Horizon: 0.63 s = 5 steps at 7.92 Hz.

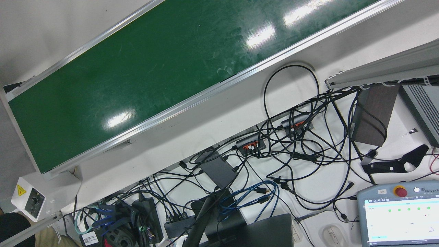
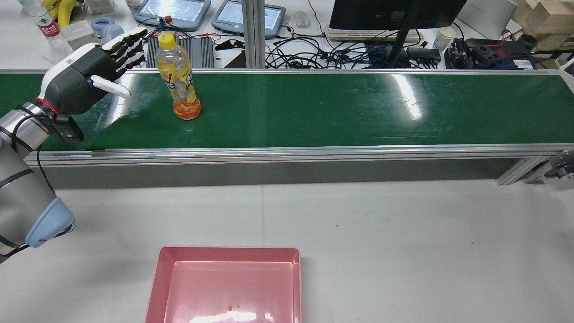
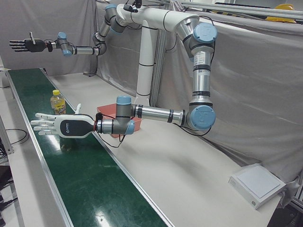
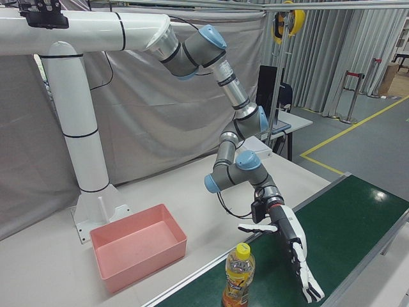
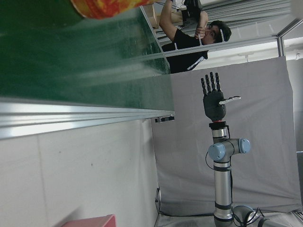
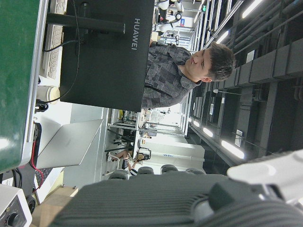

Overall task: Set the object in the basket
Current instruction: 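Close the left hand fingers around the orange bottle's body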

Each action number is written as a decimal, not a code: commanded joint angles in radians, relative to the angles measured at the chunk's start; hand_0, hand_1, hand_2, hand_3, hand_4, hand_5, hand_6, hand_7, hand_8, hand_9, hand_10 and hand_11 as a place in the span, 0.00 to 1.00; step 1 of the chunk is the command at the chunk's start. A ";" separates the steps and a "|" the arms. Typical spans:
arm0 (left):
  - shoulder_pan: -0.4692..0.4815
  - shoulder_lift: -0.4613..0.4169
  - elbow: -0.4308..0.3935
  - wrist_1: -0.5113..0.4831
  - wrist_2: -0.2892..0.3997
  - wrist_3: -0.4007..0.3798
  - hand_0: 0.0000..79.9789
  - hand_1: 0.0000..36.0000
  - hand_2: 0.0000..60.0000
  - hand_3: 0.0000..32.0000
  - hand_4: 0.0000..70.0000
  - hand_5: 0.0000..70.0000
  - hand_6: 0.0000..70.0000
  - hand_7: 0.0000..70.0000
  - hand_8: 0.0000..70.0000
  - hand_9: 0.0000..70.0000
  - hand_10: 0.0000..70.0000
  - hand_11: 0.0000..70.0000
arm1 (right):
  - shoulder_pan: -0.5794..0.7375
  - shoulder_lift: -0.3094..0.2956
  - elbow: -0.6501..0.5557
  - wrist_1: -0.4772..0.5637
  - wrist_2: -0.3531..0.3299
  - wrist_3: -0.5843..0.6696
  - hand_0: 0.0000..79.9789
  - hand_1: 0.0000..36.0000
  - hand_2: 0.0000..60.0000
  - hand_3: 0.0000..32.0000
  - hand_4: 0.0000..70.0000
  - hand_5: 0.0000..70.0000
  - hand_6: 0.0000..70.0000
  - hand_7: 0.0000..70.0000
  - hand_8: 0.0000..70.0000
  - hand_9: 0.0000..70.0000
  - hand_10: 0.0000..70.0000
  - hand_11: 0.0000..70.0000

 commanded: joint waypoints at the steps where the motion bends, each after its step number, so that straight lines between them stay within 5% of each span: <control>1: 0.006 -0.045 0.014 0.018 0.002 0.000 0.70 0.19 0.00 0.03 0.14 0.17 0.00 0.00 0.03 0.03 0.05 0.10 | 0.000 0.000 0.000 0.000 0.000 0.000 0.00 0.00 0.00 0.00 0.00 0.00 0.00 0.00 0.00 0.00 0.00 0.00; 5: 0.028 -0.100 0.081 0.019 0.002 0.000 0.70 0.18 0.00 0.02 0.14 0.18 0.00 0.00 0.03 0.02 0.06 0.12 | 0.000 0.000 0.000 0.000 0.000 0.000 0.00 0.00 0.00 0.00 0.00 0.00 0.00 0.00 0.00 0.00 0.00 0.00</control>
